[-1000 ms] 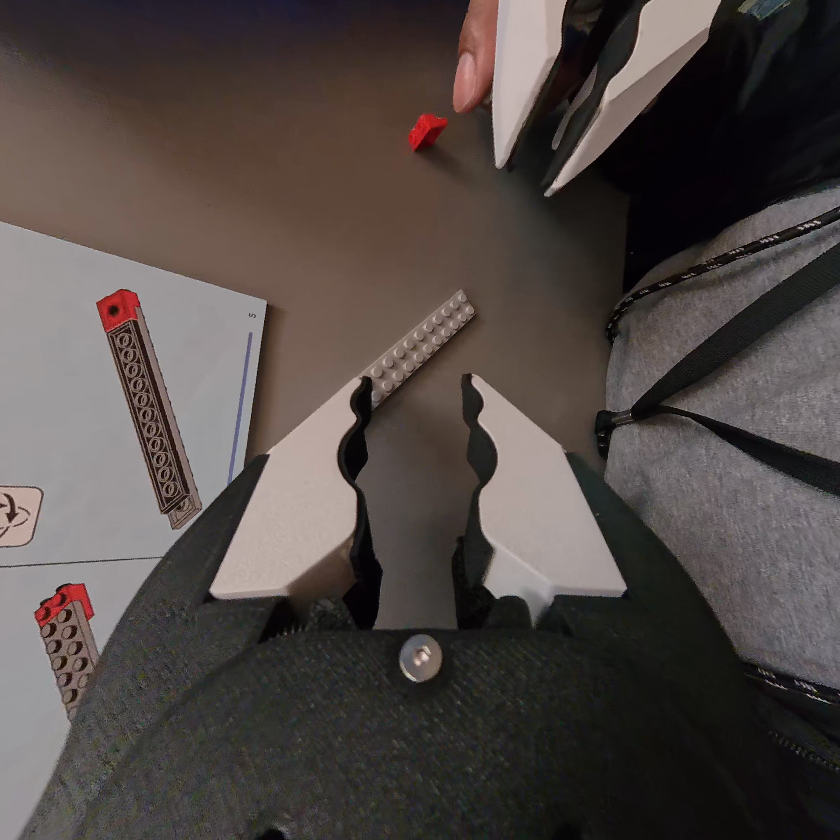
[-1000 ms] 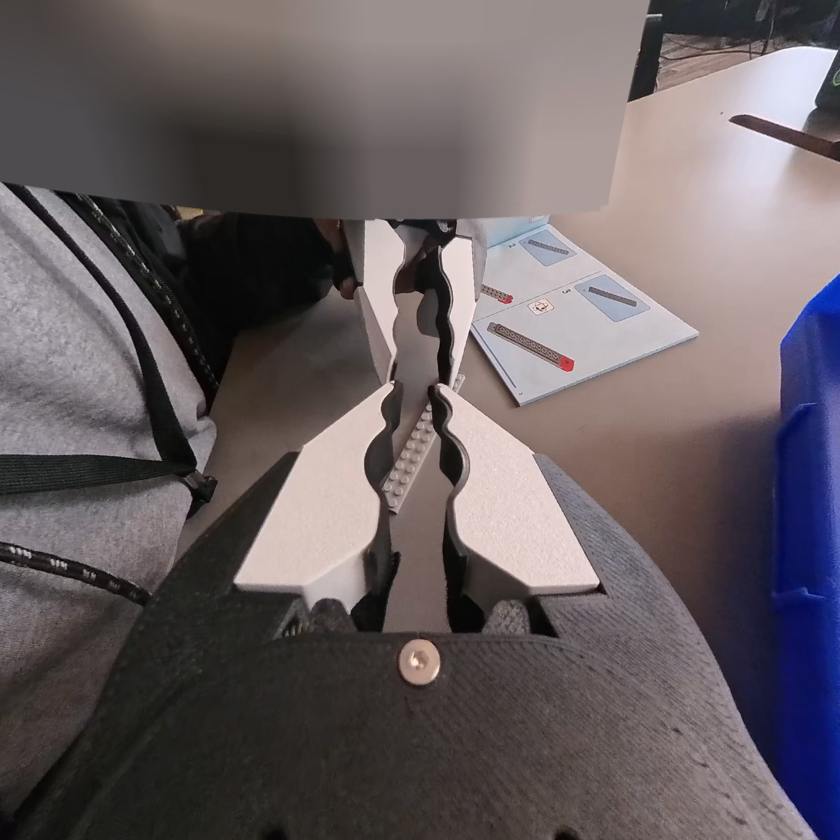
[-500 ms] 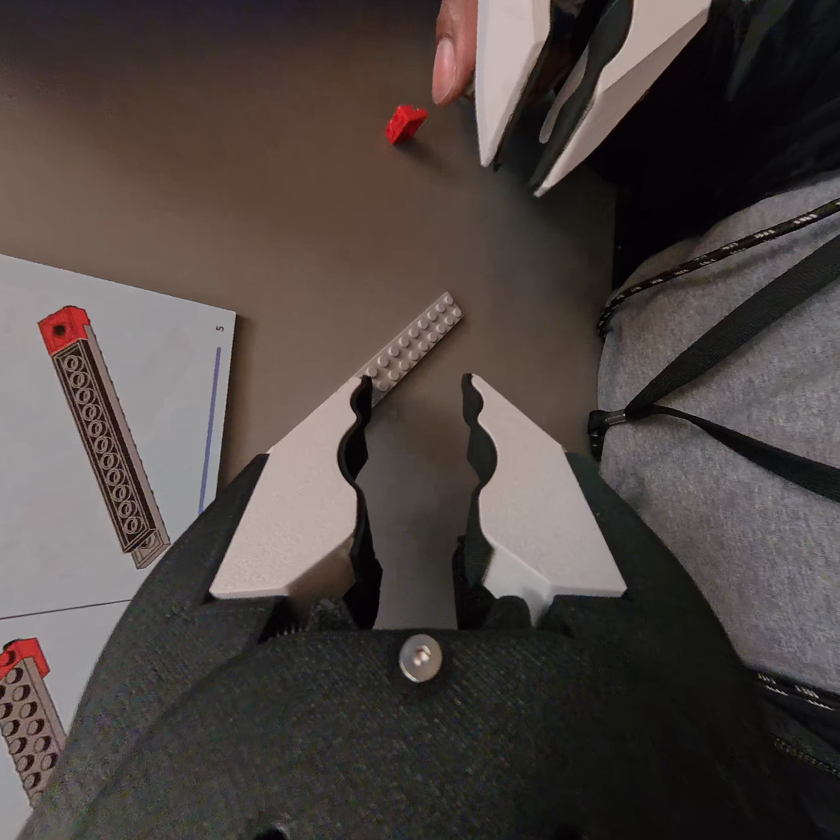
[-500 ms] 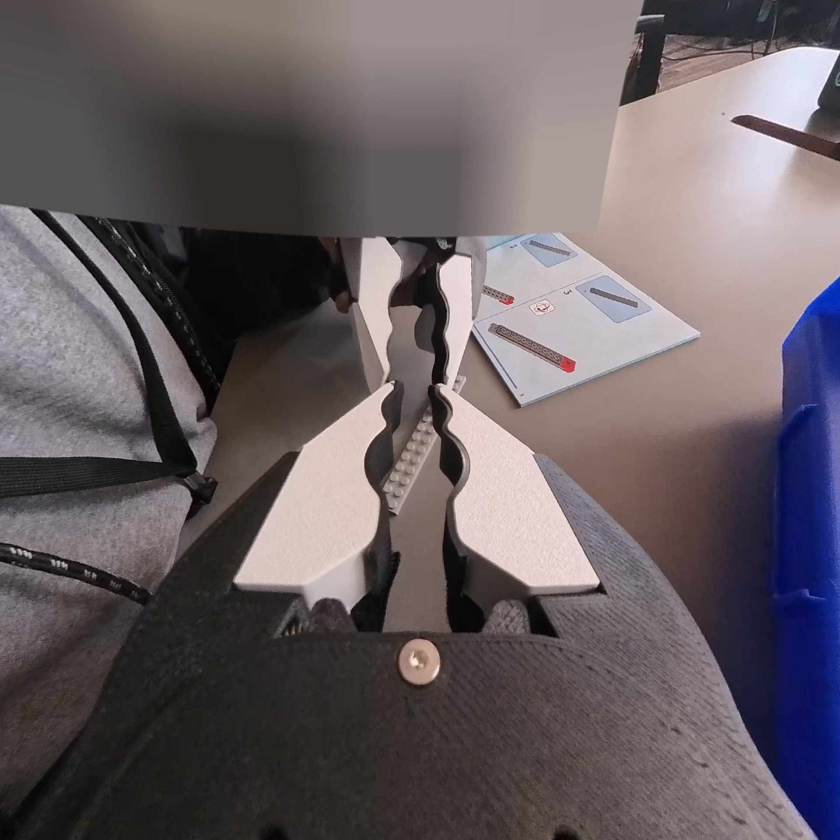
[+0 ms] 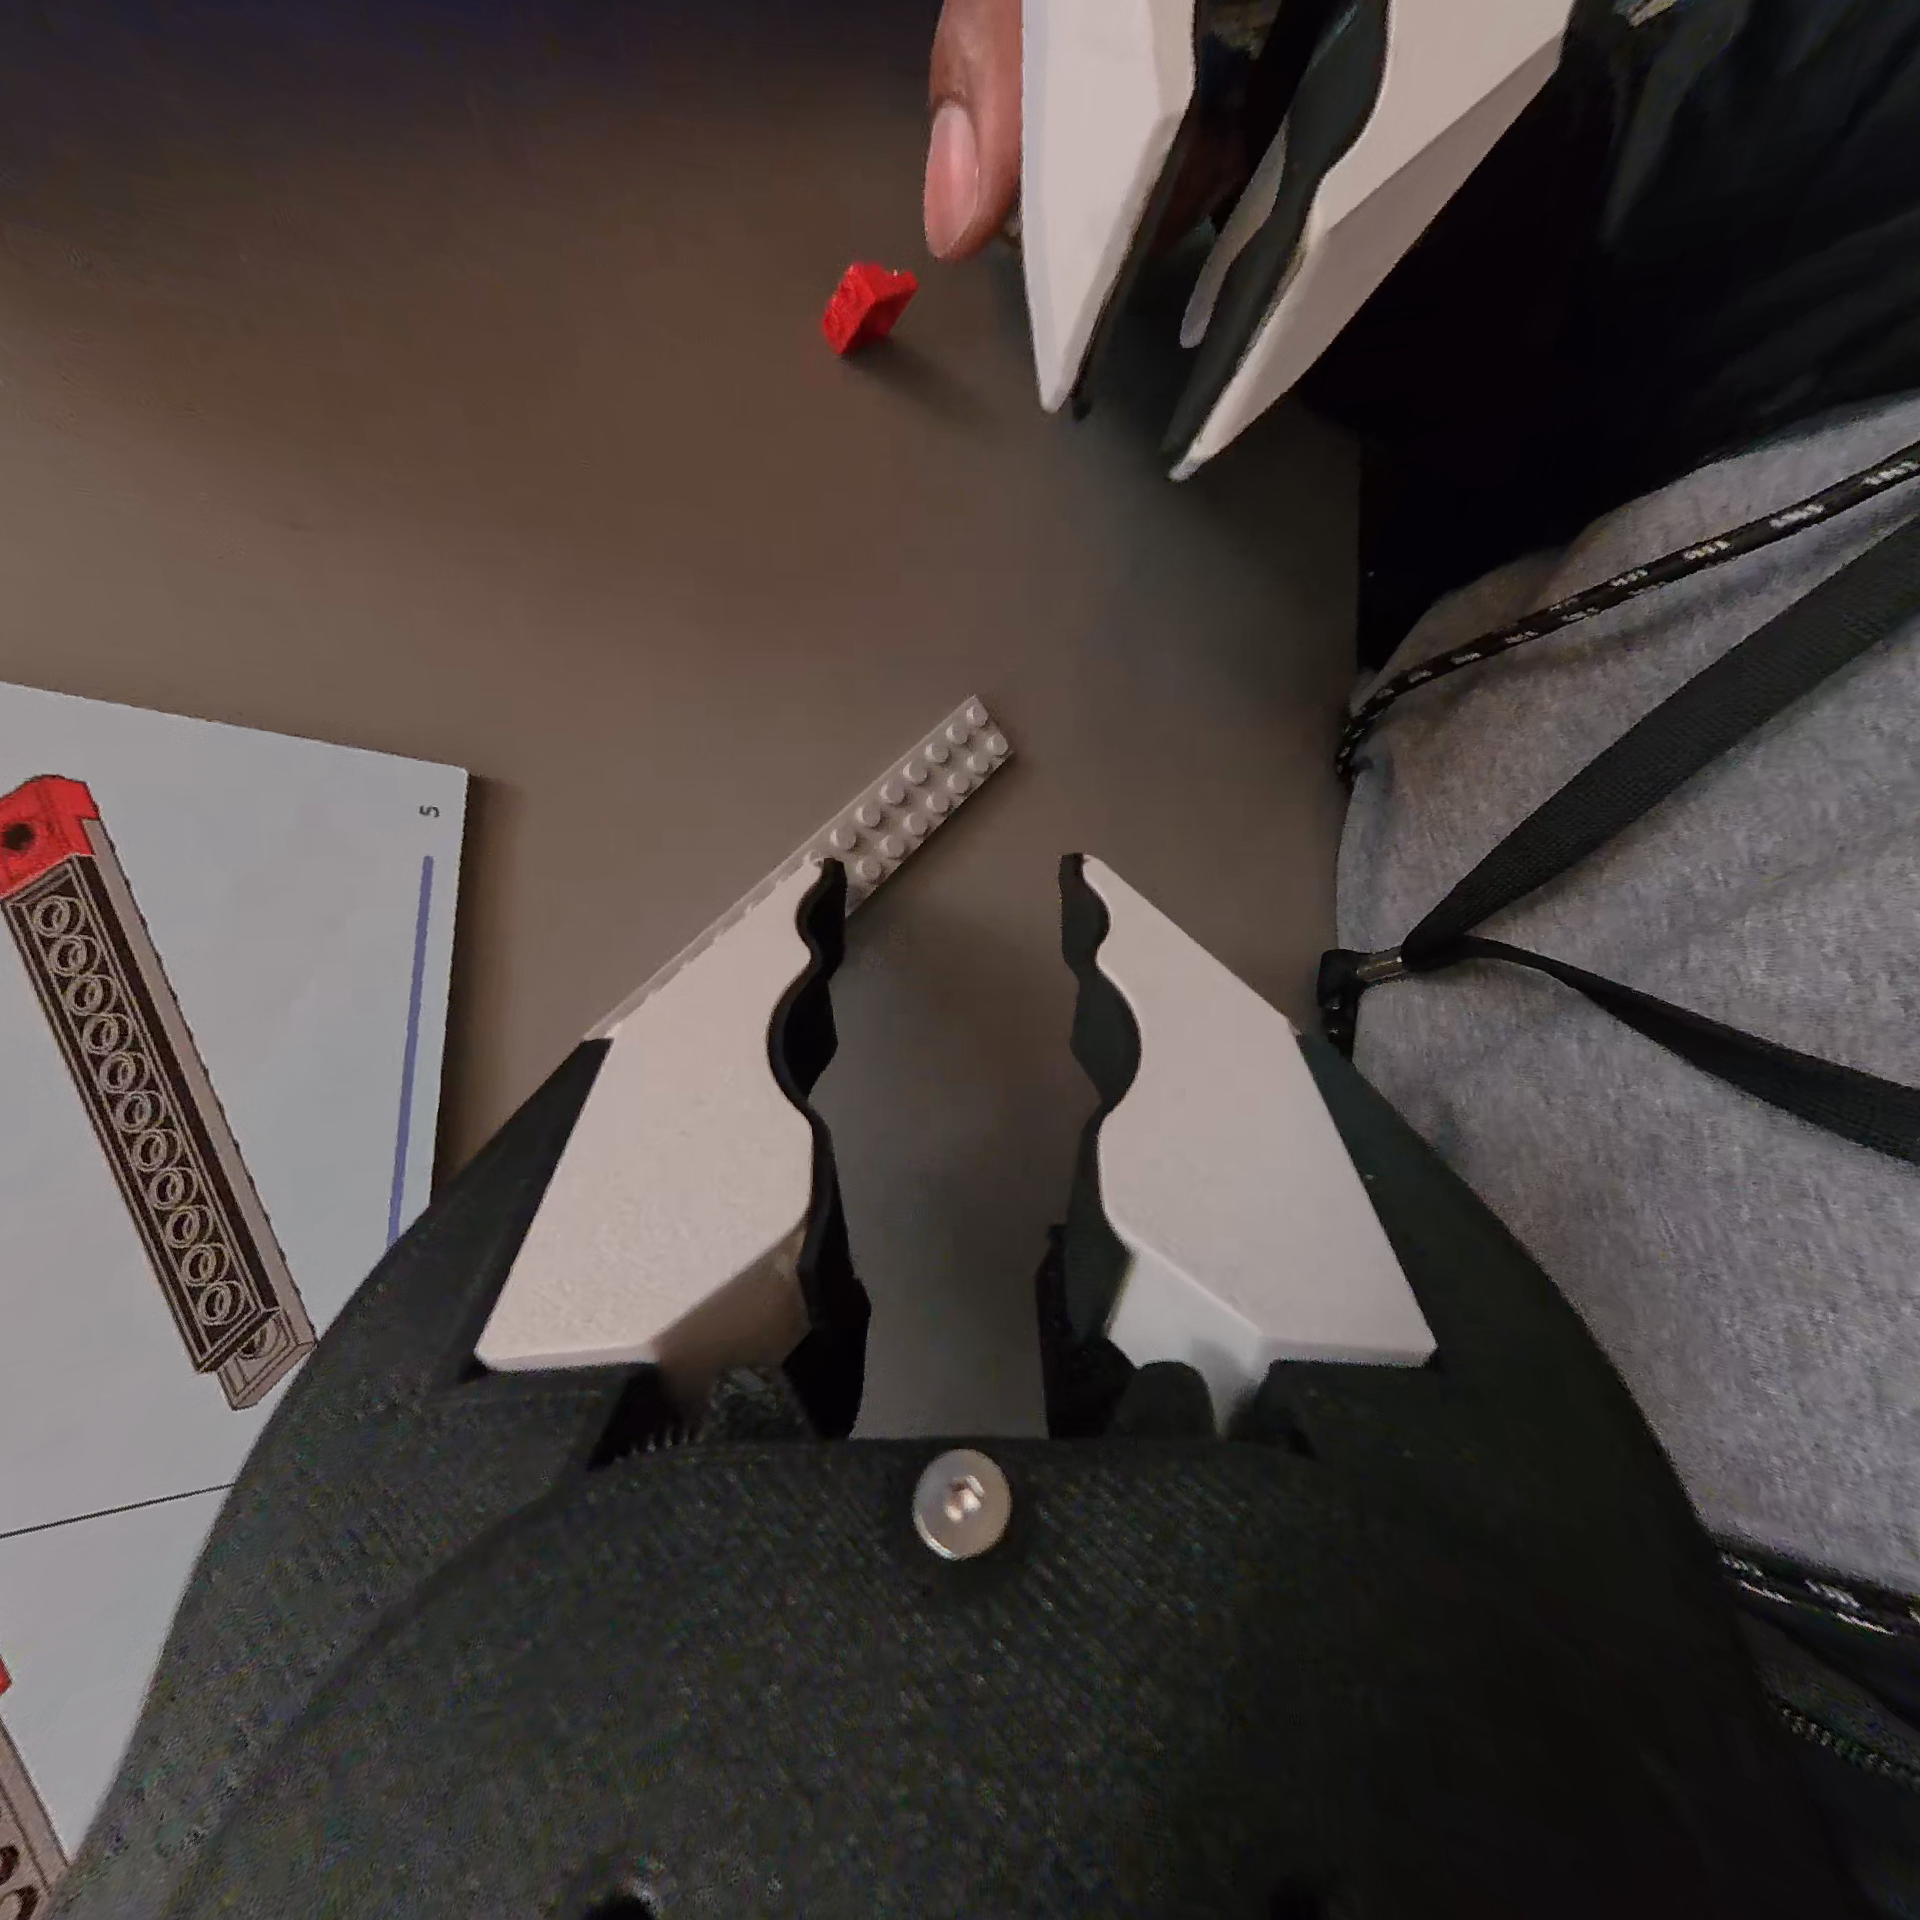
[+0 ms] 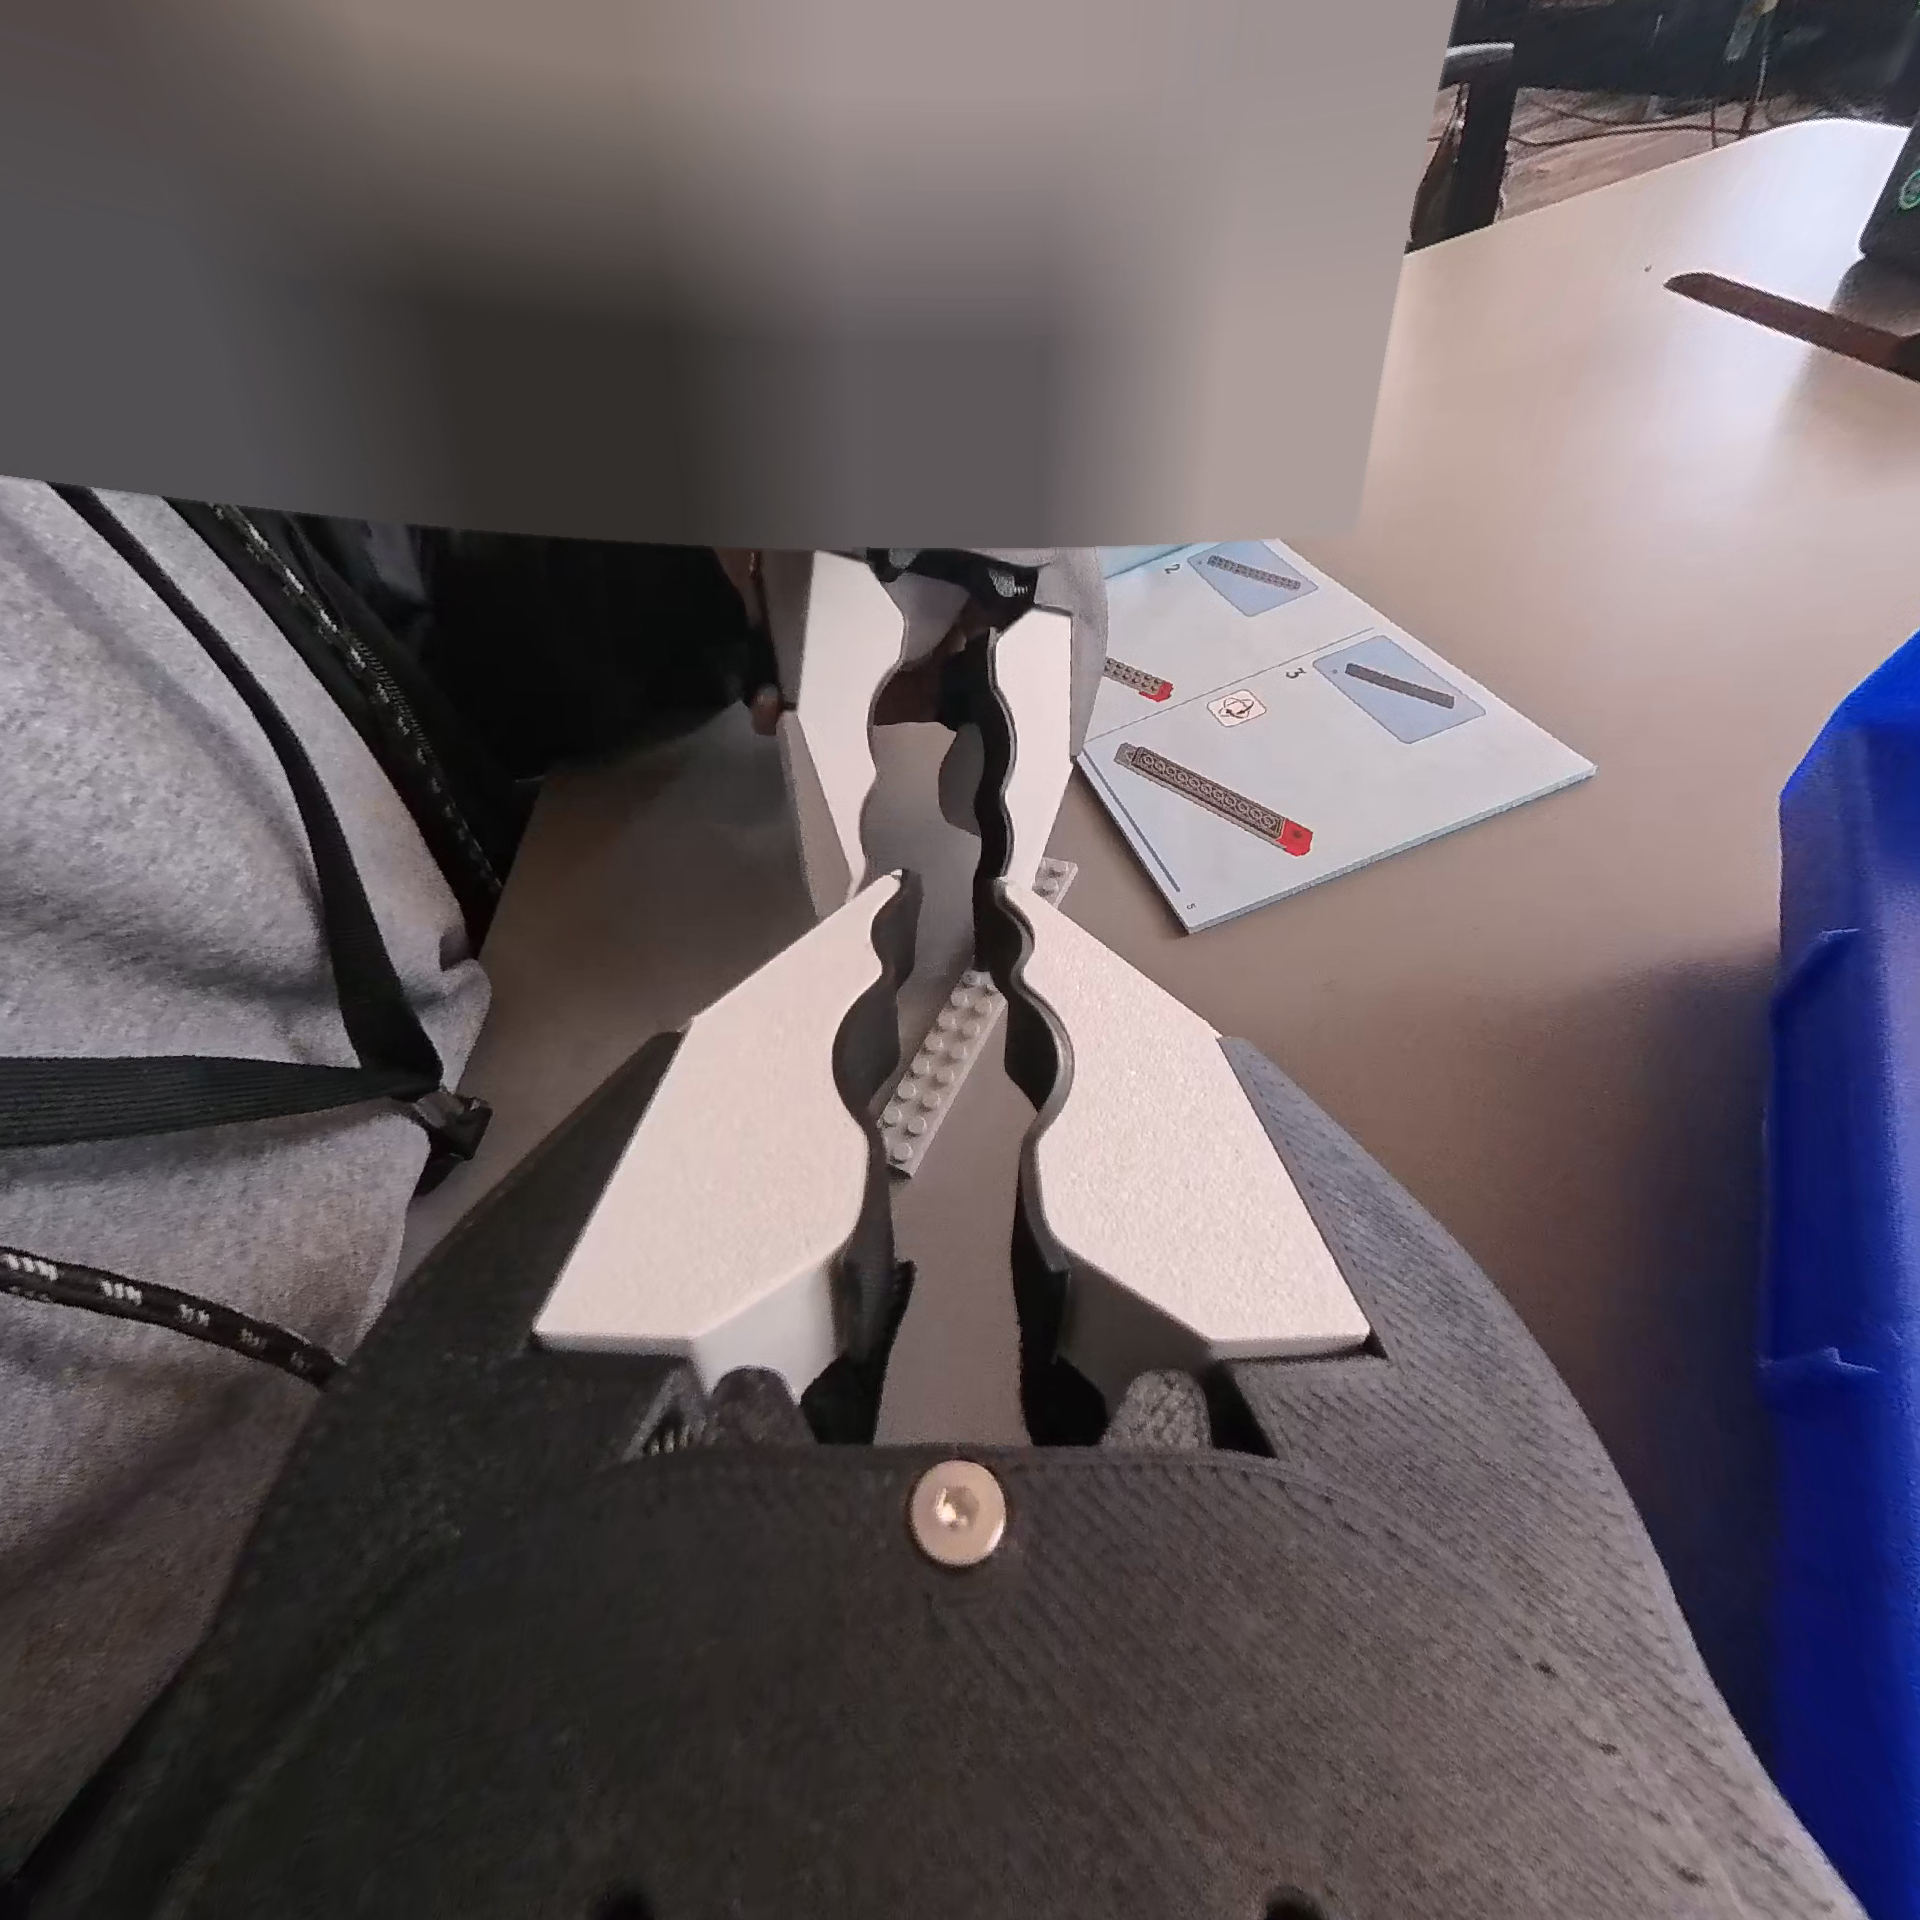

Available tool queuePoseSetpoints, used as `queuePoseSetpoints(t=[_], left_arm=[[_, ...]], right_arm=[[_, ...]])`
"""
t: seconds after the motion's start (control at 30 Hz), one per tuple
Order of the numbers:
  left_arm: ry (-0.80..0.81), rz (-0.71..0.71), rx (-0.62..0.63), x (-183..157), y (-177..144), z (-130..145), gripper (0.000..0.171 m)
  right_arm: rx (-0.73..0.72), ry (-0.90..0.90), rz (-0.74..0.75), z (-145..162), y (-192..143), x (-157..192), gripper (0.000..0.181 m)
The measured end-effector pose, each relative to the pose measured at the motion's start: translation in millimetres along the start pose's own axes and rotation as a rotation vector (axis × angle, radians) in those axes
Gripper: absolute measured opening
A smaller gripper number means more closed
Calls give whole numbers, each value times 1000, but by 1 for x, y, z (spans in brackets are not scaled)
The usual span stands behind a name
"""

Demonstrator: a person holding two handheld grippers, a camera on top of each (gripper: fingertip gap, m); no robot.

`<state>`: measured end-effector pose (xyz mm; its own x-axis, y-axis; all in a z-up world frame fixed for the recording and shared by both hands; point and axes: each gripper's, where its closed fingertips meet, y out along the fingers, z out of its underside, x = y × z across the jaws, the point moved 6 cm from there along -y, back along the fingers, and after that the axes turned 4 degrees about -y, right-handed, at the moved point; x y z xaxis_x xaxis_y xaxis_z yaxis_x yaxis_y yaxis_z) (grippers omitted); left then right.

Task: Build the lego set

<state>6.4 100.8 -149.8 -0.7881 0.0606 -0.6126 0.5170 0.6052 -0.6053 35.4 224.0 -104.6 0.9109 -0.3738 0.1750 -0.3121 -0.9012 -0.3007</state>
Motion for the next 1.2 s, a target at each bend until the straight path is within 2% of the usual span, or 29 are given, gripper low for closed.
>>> queuePoseSetpoints(t=[1.2], left_arm=[[11,33,-11,-4,10,-6,46]], right_arm=[[5,-6,0,-1,-1,1,16]])
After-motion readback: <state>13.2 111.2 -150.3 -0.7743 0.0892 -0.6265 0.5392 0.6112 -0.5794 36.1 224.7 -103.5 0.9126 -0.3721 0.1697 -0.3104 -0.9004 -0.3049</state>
